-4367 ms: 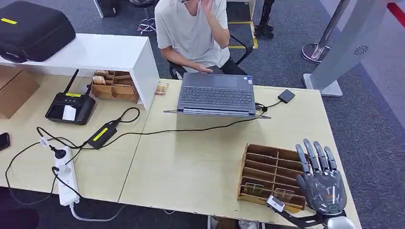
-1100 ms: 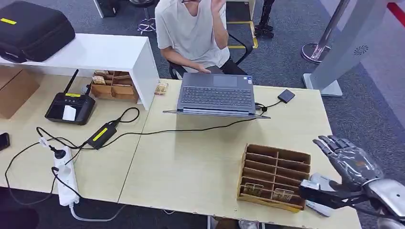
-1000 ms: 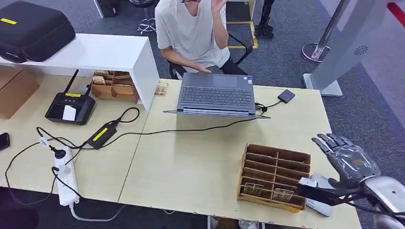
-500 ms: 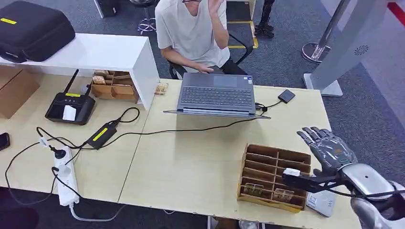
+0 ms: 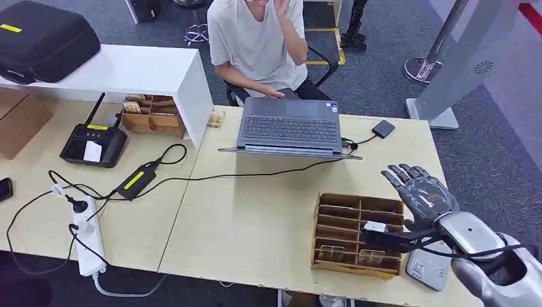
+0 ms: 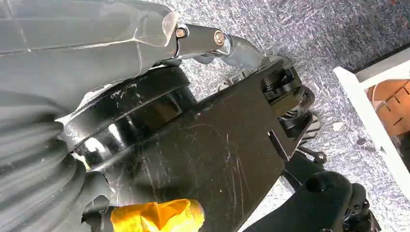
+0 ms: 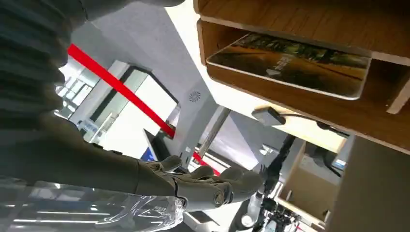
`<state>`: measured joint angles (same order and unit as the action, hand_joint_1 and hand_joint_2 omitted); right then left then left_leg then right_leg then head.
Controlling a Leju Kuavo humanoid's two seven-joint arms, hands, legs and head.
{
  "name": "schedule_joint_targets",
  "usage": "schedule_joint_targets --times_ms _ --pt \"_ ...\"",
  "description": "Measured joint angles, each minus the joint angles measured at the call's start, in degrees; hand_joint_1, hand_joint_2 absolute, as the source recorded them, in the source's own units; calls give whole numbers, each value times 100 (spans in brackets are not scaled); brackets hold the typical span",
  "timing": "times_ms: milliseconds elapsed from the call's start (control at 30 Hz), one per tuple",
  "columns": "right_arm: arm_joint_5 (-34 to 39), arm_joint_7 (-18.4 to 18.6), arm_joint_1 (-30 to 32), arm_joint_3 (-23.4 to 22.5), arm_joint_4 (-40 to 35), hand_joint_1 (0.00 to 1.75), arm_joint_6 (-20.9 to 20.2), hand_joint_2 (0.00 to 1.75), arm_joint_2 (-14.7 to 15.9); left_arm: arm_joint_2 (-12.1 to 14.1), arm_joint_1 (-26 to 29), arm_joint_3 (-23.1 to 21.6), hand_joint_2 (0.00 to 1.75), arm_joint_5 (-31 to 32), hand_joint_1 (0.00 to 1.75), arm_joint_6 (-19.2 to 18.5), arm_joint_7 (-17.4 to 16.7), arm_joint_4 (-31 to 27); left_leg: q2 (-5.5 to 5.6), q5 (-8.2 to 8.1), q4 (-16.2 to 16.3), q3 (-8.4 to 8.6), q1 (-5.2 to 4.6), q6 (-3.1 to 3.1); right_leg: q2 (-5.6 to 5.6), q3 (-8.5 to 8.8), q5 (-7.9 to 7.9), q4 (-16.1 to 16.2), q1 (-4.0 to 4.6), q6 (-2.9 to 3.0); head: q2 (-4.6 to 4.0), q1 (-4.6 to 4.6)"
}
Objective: Pass the card to the sensor for recognition and then transmit it.
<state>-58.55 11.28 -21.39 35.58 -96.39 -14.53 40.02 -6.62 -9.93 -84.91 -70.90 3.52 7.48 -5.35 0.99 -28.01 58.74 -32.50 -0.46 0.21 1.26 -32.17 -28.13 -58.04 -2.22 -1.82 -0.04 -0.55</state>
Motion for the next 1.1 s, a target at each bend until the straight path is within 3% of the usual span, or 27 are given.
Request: schedule_joint_targets --times_ms 1100 --pt "-90 35 383 48 -605 0 253 175 212 2 9 0 175 -85 0 4 44 0 -1 0 0 -1 0 0 -1 -2 0 0 0 0 0 -2"
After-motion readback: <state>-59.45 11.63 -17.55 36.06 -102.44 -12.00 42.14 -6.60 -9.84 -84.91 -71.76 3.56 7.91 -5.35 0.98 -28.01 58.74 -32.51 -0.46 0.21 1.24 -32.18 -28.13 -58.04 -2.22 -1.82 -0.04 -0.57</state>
